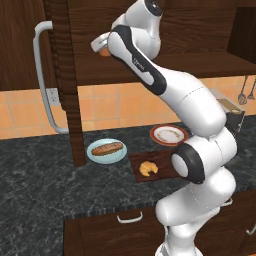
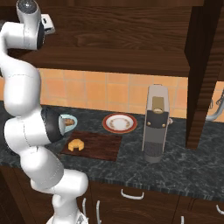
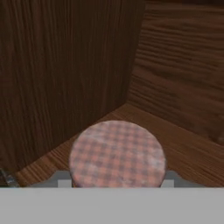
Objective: From the different types of pastries on the counter, select a croissant and place it on the cutting board. Then retrieve a jar of jam from the cabinet and place it alongside the croissant on the cutting board.
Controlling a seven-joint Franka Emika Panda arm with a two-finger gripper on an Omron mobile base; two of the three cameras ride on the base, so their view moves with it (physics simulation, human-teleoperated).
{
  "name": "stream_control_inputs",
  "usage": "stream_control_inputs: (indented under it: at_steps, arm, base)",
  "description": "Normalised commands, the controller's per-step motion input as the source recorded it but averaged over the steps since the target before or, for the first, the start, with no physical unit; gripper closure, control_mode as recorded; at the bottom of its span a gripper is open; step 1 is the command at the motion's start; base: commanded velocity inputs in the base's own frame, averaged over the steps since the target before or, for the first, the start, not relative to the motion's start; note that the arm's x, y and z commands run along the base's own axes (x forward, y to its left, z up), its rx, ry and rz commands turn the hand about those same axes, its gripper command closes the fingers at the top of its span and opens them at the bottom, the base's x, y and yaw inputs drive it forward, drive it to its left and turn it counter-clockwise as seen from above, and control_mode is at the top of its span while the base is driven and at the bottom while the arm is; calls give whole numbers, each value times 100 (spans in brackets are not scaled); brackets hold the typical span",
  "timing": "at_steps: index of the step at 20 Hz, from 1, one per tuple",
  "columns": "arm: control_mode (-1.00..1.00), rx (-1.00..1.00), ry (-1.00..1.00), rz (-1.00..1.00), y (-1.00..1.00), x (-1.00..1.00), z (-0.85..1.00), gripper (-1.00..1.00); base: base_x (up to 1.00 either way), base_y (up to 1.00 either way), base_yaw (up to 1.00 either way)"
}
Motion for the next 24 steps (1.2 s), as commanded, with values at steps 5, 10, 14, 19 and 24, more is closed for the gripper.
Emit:
stream_control_inputs:
  at_steps: [5,10,14,19,24]
  arm:
    - [-100,3,10,-9,-32,-59,0,100]
    - [-100,7,31,-27,-65,-100,7,100]
    - [-100,3,18,-28,-64,-100,0,100]
    - [-100,0,1,-8,-23,-51,-2,100]
    - [-100,-9,-26,7,-47,-85,-25,100]
  base:
    - [0,0,0]
    - [0,0,0]
    - [0,0,0]
    - [0,0,0]
    - [0,0,0]
